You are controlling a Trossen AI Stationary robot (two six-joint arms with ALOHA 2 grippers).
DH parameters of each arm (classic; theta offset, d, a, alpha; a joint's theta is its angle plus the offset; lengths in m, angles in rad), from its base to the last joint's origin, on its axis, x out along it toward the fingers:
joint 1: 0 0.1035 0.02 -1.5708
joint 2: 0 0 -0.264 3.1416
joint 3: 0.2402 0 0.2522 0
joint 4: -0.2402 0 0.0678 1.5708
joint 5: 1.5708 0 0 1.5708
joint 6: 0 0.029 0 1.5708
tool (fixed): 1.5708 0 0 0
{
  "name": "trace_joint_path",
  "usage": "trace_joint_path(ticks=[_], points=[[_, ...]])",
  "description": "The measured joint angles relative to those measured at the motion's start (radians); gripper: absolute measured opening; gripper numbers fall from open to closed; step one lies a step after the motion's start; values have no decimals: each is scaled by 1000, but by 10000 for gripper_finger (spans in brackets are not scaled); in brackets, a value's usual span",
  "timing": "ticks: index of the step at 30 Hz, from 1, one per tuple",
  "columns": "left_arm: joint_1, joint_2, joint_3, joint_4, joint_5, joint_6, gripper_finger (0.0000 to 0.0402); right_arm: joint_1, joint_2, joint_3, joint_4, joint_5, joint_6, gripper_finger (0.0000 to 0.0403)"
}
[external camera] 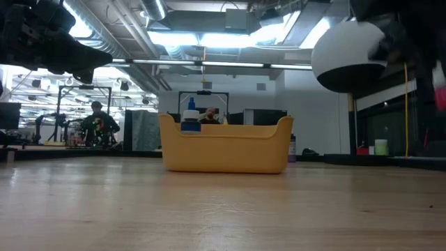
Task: Pick & Place food coloring
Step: Put the red food coloring bottle into the yellow bin
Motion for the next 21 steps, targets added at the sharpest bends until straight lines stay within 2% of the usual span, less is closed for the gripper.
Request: trace_joint_path(ticks=[6,15,21], points=[[0,0,0,0,0,0,10,-42,-12,198,-182,51,-92,75],[0,0,0,0,0,0,6,-152,-11,350,-196,51,-164,80],[0,0,0,0,0,0,10,-257,22,424,-173,-13,-251,75]])
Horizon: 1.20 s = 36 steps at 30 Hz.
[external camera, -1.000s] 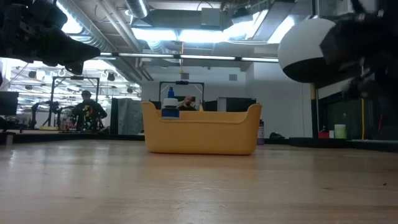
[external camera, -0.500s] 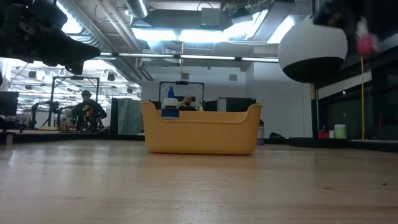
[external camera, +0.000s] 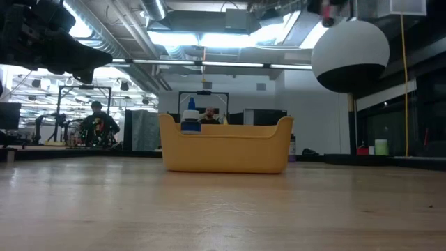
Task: Pick & Place food coloring
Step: Put the red food coloring bottle into the yellow bin
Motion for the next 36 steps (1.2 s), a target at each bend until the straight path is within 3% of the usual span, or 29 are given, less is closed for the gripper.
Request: trace_joint_path(ticks=[4,9,14,22,36], points=[[0,0,0,0,0,0,9,-53,108,163,-51,-22,-106,77],[0,0,0,0,0,0,6,-102,296,434,-243,-16,-271,79],[0,0,0,0,0,0,10,-149,391,538,-269,-14,-343,79],[0,0,0,0,0,0,7,-200,456,478,-124,-13,-373,80],[0,0,0,0,0,0,8,-213,489,206,139,-13,-334,80]])
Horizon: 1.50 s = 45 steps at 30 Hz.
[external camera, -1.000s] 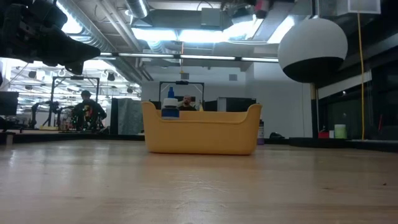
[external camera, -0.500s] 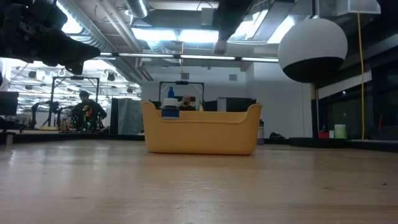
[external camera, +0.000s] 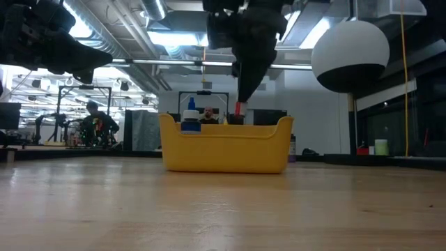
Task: Pick & Place food coloring
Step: Put the red food coloring bottle into the yellow bin
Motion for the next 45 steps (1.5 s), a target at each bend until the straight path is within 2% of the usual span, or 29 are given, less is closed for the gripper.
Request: trace_joint_path(ticks=[25,31,45], points=[[0,0,0,0,0,0,10,-4,177,-13,84,21,30,76],[0,0,0,0,0,0,7,-5,180,-13,83,86,53,80],[0,0,0,0,0,0,8,-5,180,-13,68,87,76,86]])
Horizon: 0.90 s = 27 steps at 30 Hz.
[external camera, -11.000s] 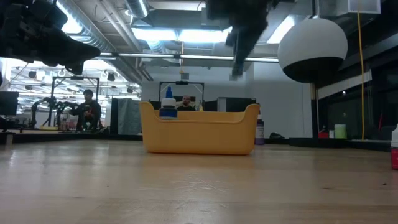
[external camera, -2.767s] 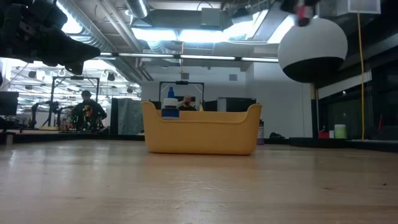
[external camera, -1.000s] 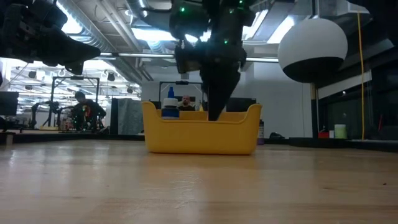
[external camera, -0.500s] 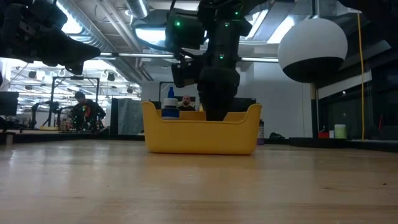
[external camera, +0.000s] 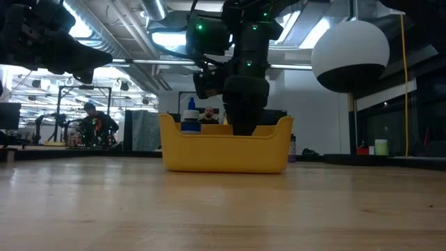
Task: Pick & Place food coloring
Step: Put the red food coloring bottle into the yellow bin
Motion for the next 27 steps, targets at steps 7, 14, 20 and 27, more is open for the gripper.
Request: trace_joint_path(ticks=[7,14,20,27], points=[[0,0,0,0,0,0,8,0,0,0,0,0,1,87],[0,0,0,0,0,0,9,0,0,0,0,0,1,88],[0,0,0,0,0,0,7,0,0,0,-1,-1,2,88],[0,0,0,0,0,0,10,0,0,0,-2,-1,6,121]])
